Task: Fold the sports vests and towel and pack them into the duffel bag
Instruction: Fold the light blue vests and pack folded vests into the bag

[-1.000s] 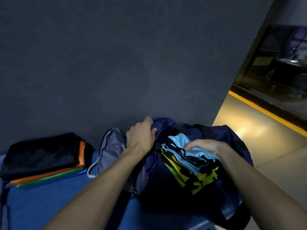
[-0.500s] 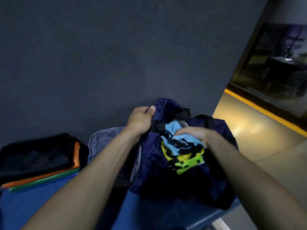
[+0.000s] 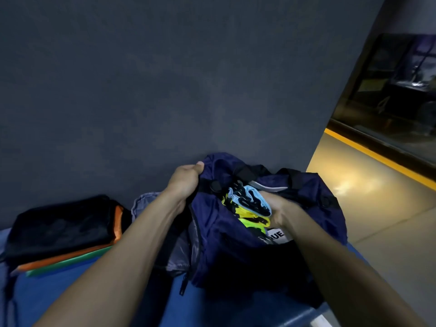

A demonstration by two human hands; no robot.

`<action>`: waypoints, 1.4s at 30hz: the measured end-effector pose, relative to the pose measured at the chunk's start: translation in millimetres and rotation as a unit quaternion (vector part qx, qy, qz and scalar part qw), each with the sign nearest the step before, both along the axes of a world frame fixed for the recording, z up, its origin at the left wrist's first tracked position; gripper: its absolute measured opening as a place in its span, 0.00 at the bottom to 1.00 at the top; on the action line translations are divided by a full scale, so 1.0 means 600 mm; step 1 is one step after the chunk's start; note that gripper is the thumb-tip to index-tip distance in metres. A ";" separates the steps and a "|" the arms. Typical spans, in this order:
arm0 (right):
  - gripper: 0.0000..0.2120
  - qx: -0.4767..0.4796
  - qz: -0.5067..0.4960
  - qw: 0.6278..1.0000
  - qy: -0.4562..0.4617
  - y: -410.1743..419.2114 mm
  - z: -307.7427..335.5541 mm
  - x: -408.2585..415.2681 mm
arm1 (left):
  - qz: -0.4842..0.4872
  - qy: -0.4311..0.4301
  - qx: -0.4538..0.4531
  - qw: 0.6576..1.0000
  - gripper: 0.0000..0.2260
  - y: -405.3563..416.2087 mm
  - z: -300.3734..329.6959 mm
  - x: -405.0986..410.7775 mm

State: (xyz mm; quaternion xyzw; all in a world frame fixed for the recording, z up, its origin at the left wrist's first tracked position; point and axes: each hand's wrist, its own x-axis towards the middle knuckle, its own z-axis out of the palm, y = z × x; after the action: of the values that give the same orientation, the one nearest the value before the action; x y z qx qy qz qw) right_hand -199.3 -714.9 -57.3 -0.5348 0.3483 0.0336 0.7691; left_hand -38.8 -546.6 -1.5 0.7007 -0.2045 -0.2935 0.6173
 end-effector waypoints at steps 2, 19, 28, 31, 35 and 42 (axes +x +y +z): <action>0.15 -0.055 0.017 0.997 0.057 -0.021 0.020 -0.024 | 0.032 -0.034 0.001 0.999 0.20 0.000 -0.007 0.014; 0.12 -0.058 0.086 0.992 0.075 -0.015 0.050 -0.043 | -0.355 -0.675 0.245 0.598 0.25 0.071 0.004 -0.091; 0.08 -0.089 -0.030 0.995 0.039 0.021 -0.004 -0.017 | -0.344 -0.496 -0.140 0.785 0.07 0.107 0.029 -0.102; 0.19 -0.161 0.003 0.986 0.046 0.046 -0.010 -0.015 | -0.333 -0.523 -0.104 0.777 0.08 0.106 0.023 -0.099; 0.20 -0.183 0.043 0.981 0.053 0.055 0.003 -0.032 | -0.313 -0.643 0.013 0.699 0.13 0.121 0.010 -0.085; 0.08 -0.351 0.030 0.934 0.066 0.091 0.042 -0.037 | -0.343 -0.605 0.098 0.712 0.18 0.093 0.044 -0.137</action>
State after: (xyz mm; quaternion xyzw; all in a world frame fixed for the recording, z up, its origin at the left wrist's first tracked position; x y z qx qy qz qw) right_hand -221.8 -660.3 -32.2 -0.7774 0.3711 -0.0323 0.5068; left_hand -121.1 -490.9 25.0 0.6668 -0.7306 -0.0166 0.1463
